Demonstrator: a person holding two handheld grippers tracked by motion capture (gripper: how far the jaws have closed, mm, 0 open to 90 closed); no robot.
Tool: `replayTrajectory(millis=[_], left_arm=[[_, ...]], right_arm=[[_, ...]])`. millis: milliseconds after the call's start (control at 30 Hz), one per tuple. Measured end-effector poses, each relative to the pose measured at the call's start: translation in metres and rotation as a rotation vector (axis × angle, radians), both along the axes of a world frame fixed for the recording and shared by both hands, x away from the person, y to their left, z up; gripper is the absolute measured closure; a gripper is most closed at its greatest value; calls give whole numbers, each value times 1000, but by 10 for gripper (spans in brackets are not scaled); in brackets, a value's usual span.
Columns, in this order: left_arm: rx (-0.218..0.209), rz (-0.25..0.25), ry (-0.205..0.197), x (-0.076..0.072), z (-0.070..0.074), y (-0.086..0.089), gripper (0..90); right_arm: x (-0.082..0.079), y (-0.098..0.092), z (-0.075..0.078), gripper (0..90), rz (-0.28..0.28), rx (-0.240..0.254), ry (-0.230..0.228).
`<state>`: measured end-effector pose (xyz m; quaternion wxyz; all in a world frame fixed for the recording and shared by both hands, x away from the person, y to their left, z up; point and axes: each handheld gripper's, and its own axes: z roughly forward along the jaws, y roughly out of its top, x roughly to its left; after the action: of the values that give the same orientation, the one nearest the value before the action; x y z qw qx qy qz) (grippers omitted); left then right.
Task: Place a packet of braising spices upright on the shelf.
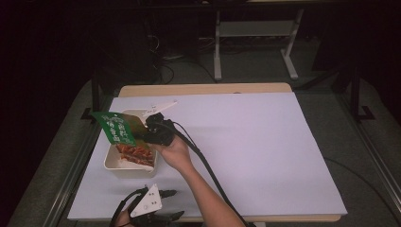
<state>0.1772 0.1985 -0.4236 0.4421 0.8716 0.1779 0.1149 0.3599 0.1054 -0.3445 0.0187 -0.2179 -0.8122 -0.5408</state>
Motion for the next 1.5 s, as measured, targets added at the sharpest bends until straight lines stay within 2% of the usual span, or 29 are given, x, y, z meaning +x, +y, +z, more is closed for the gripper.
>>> replayTrajectory(millis=[467,833,1167,1500], left_arm=[[2,4,-1,2,0,1,345],[-1,13,7,2,0,1,334],[-1,20,6,3,0,2,326],[-4,24,7,4,0,2,325]], right_arm=[[2,-3,2,878,-16,-18,-1],[0,-15,12,725,-34,-19,-15],[-3,-29,18,644,-39,-44,-23],[-6,-43,18,587,-23,-35,-13]])
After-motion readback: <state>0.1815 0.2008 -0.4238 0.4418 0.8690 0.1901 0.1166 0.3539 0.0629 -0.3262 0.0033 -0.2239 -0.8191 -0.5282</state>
